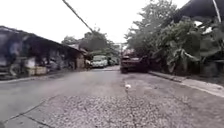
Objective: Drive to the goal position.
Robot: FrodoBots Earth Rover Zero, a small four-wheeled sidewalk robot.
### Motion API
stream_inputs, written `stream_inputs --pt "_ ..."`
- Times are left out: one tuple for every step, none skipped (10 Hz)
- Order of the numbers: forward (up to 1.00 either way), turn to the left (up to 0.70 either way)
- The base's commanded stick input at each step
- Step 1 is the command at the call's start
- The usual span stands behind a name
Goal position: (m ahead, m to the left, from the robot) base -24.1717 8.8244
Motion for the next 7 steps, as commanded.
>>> stream_inputs --pt "0.7 0.27" --pt "0.7 0.27" --pt "0.7 0.27" --pt "0.7 0.27" --pt "0.7 0.27" --pt "0.7 0.27" --pt "0.7 0.27"
